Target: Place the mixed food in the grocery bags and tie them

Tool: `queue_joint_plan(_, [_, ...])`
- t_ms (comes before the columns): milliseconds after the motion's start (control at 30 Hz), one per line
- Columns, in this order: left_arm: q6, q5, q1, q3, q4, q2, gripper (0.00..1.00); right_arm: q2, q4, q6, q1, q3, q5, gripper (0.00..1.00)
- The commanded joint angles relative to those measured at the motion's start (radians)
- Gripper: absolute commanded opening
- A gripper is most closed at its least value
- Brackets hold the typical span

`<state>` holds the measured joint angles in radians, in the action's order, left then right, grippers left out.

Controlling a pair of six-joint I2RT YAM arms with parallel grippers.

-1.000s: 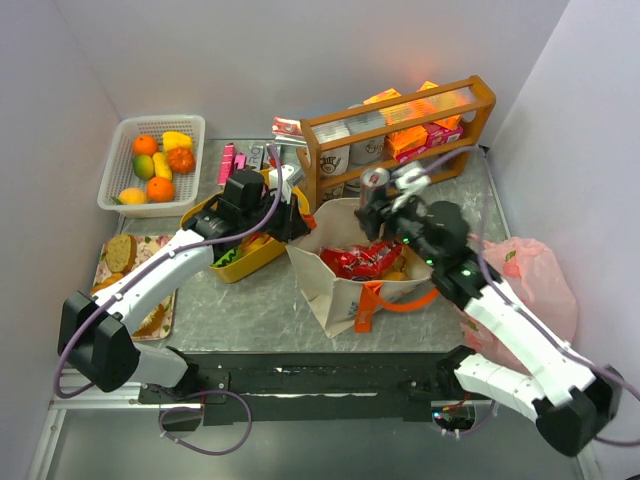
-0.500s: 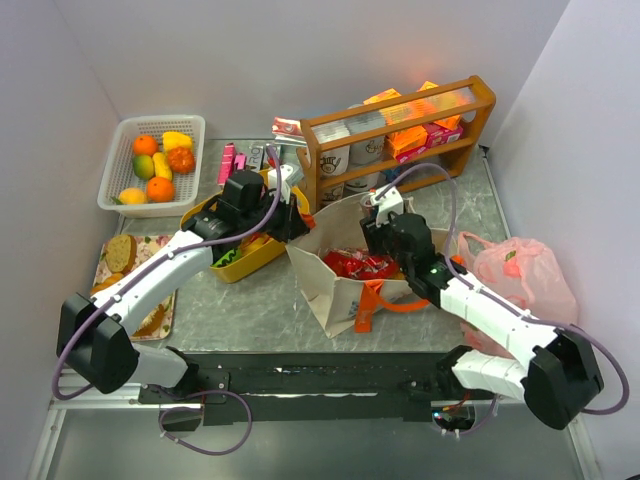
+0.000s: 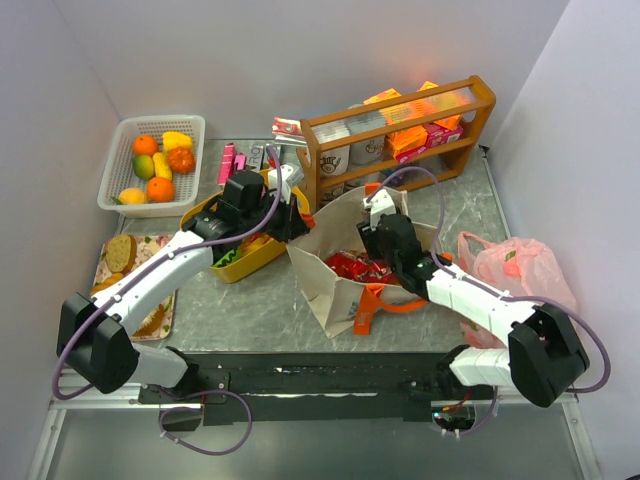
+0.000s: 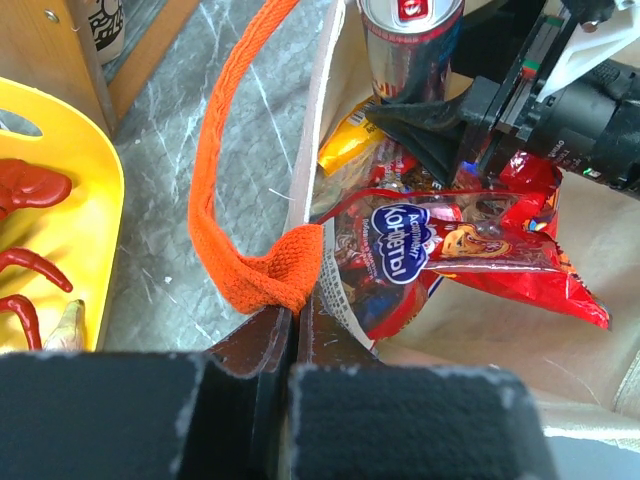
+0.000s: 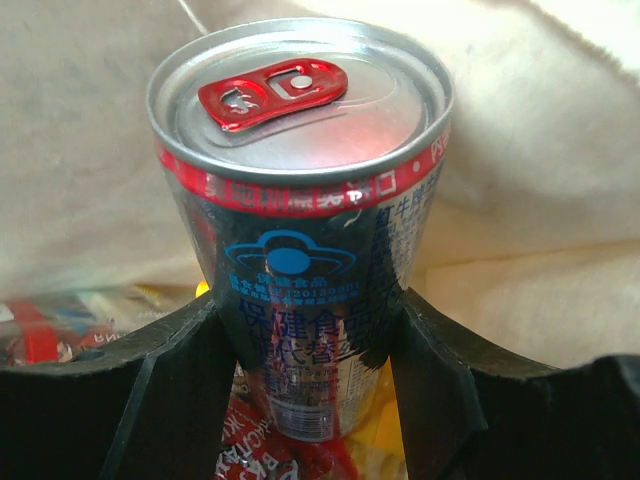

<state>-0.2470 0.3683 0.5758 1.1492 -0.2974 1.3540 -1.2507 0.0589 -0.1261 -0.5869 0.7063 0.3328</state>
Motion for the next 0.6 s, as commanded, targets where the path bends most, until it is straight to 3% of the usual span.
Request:
queue_joint_plan(0, [0.021, -0.019, -0.008, 0.004, 0.029, -0.029, 0.01, 0.053, -0.080, 0.043, 0.002, 0.024, 0.042, 0.33])
queue_joint_plan(33, [0.022, -0.017, -0.008, 0.004, 0.029, -0.023, 0.01, 0.077, -0.080, 0.042, 0.002, 0.030, 0.013, 0.49])
queue_joint_plan(100, [0.020, -0.014, -0.008, 0.006, 0.027, -0.020, 0.01, 0.103, -0.093, 0.040, 0.002, 0.042, -0.014, 0.58])
queue_joint_plan(133, [0.018, -0.015, -0.008, 0.006, 0.027, -0.018, 0.01, 0.128, -0.097, 0.036, 0.001, 0.062, -0.046, 0.72])
queue_joint_plan(200, [0.020, -0.015, -0.008, 0.004, 0.029, -0.018, 0.01, 0.154, -0.120, 0.034, 0.004, 0.085, -0.080, 0.80])
queue_joint_plan(233, [0.020, -0.017, -0.010, 0.004, 0.029, -0.018, 0.01, 0.181, -0.128, 0.028, 0.002, 0.108, -0.109, 0.99])
queue_joint_plan(567, [0.017, -0.016, -0.008, 0.004, 0.029, -0.018, 0.01, 0.408, -0.249, 0.008, 0.004, 0.223, -0.308, 0.98])
